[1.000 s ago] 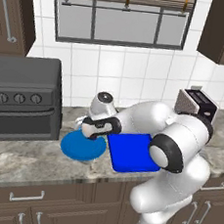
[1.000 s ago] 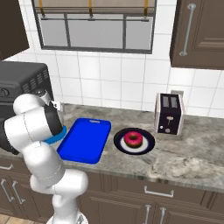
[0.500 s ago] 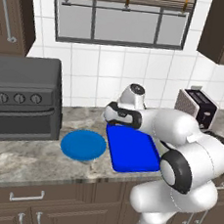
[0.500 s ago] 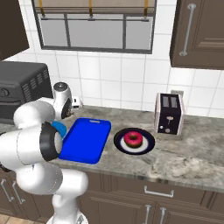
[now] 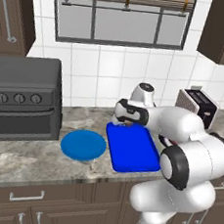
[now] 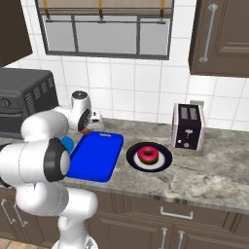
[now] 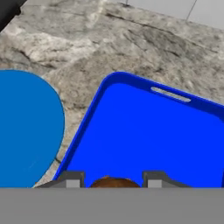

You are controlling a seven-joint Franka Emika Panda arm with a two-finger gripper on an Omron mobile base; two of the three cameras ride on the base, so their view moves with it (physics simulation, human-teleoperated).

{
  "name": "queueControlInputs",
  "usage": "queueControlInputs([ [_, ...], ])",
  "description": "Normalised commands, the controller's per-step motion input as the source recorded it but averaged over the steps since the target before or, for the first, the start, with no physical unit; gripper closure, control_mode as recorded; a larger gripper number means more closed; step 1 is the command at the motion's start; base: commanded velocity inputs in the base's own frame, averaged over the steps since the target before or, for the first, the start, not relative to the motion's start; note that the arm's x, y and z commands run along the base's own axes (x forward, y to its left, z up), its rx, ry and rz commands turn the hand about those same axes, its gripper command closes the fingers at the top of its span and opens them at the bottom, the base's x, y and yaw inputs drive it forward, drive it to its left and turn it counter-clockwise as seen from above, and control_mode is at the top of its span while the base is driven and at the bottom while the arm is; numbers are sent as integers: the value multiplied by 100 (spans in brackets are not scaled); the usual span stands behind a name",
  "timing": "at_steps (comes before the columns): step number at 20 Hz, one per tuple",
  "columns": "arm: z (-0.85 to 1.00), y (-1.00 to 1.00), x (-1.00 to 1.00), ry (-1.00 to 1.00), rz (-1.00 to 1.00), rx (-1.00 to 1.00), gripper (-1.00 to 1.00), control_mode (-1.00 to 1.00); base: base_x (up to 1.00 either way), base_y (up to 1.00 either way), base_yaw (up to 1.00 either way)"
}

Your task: Move the dessert items from the plates to the tray.

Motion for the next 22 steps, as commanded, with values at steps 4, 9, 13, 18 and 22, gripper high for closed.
queueControlInputs([
  [4, -13, -29, 0, 4, 0, -3, 100, -100, 0, 0, 0],
  [9, -40, -11, 1, 0, 0, 0, 100, -100, 0, 0, 0],
  [13, -49, 0, 0, -6, 0, 0, 100, -100, 0, 0, 0],
  [18, -34, 0, 0, -1, 0, 0, 100, -100, 0, 0, 0],
  [22, -33, 0, 1, 0, 0, 0, 100, -100, 0, 0, 0],
])
